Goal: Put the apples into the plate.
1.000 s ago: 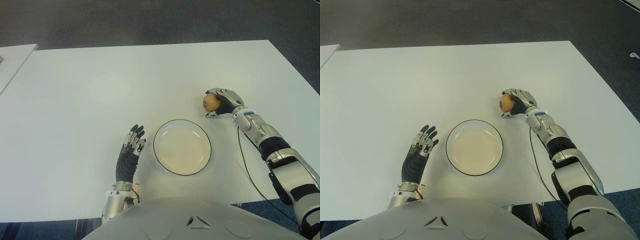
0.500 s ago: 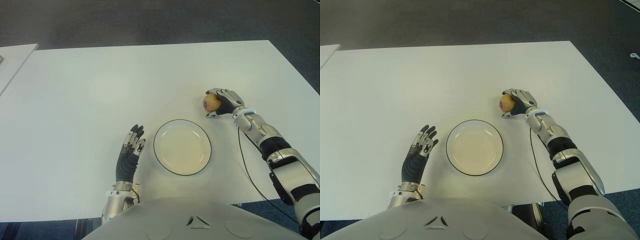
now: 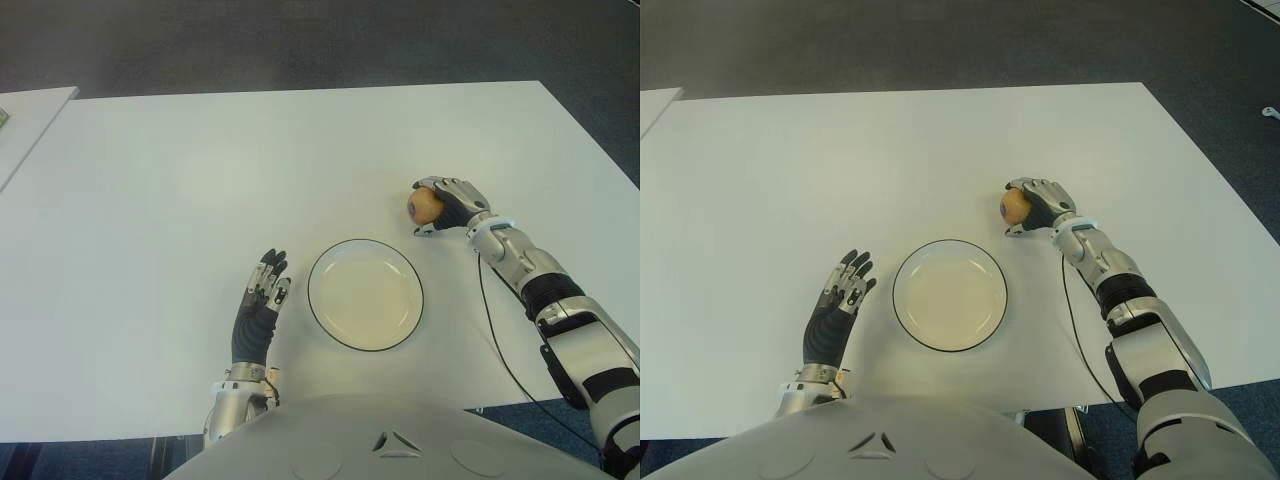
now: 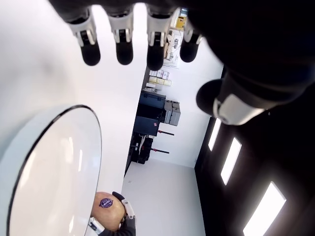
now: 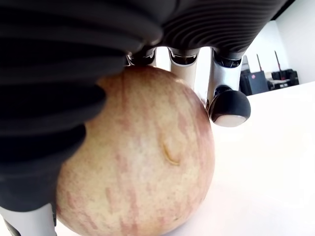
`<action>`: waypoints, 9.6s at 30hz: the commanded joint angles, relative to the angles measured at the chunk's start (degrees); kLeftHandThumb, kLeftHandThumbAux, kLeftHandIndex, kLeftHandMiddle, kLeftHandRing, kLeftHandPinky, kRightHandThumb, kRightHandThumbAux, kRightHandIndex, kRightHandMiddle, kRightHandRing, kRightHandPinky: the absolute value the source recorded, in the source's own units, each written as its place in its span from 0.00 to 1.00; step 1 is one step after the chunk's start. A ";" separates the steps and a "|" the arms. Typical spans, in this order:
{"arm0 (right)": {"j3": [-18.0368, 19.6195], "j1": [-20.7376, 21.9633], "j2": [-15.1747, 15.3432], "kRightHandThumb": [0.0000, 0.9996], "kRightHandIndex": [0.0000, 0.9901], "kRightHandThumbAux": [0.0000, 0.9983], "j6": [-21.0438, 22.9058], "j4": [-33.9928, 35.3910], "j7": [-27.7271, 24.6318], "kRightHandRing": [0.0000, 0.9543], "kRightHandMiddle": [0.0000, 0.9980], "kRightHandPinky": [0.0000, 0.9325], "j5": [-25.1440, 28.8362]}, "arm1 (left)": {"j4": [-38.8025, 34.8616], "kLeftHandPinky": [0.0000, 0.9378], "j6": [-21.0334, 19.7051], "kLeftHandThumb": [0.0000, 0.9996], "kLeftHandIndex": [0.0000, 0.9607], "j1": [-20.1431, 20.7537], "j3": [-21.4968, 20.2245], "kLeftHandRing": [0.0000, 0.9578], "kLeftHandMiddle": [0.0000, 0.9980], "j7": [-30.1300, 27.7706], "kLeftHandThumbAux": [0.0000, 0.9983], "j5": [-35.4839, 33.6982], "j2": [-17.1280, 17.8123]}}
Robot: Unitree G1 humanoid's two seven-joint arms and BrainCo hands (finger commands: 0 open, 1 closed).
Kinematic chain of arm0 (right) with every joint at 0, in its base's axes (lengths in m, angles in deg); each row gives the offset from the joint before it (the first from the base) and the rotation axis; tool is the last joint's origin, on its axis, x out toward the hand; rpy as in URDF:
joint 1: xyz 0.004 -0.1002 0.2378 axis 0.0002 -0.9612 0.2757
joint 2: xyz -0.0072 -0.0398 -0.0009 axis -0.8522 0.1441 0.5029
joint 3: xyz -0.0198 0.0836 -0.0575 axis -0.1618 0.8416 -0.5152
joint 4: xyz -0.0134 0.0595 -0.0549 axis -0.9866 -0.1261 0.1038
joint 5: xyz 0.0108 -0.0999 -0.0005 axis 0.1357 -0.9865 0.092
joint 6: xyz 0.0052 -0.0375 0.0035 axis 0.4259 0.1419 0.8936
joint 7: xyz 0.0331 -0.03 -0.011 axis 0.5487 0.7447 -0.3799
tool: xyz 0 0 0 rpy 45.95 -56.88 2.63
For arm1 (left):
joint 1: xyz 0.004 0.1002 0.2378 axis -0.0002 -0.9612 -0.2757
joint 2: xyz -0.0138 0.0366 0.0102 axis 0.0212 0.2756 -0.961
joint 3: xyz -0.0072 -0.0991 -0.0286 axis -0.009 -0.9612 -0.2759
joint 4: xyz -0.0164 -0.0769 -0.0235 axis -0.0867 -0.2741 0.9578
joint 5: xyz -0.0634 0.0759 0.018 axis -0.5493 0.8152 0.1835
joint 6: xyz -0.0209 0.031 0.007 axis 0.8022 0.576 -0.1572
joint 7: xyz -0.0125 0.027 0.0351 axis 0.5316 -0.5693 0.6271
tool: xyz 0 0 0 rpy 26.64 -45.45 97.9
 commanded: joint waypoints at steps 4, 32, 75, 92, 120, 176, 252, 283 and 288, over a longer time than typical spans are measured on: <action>-0.37 0.18 0.82 0.55 0.83 0.78 -0.32 -1.00 0.10 0.92 0.92 0.93 -0.88 | -0.05 0.11 -0.45 0.25 0.06 -0.21 2.12 0.08 0.10 0.26 0.50 0.05 -2.18; 10.99 -5.86 7.57 0.65 0.84 0.76 2.31 26.46 -12.83 0.92 0.89 0.93 6.03 | 0.34 0.17 -0.21 0.25 0.09 -0.03 1.86 0.12 0.12 0.04 0.52 0.09 -1.99; 16.24 -15.23 5.59 0.64 0.65 0.77 8.63 55.32 -28.34 0.84 0.82 0.85 9.62 | 1.21 0.13 -0.56 0.26 0.11 1.02 0.98 0.10 0.12 -0.18 0.52 -0.39 -1.79; 14.92 -22.81 0.25 0.71 0.44 0.72 4.22 68.66 -30.40 0.86 0.83 0.85 12.72 | 1.35 0.16 -0.34 0.24 0.11 1.36 1.42 0.12 0.13 0.44 0.52 1.11 -2.01; 10.15 -26.18 -2.70 0.72 0.44 0.72 -2.07 68.43 -33.55 0.86 0.84 0.87 15.34 | 1.81 0.15 -0.61 0.26 0.09 1.93 2.62 0.12 0.12 1.92 0.55 1.43 -3.39; 5.07 -27.54 0.53 0.71 0.45 0.72 -14.01 60.43 -32.67 0.86 0.87 0.88 2.28 | -2.10 0.12 -3.49 0.26 0.06 1.64 3.18 0.08 0.09 2.54 0.55 2.31 -2.46; 3.85 -30.74 0.40 0.05 0.00 0.29 -9.70 60.49 -33.61 0.00 0.00 0.00 0.55 | -1.33 0.15 -2.45 0.26 0.05 2.03 2.80 0.10 0.09 1.77 0.57 1.71 -1.59; 22.52 -39.92 -11.54 0.16 0.05 0.37 18.19 60.53 -35.19 0.01 0.03 0.02 44.15 | -2.60 0.12 -1.80 0.26 0.06 -0.03 3.47 0.09 0.09 2.93 0.56 2.30 -1.83; 26.72 -42.61 -15.47 0.21 0.13 0.45 26.30 65.25 -32.38 0.03 0.08 0.01 52.17 | -3.26 0.13 -1.93 0.27 0.06 -0.60 3.13 0.09 0.10 2.89 0.56 2.05 -1.45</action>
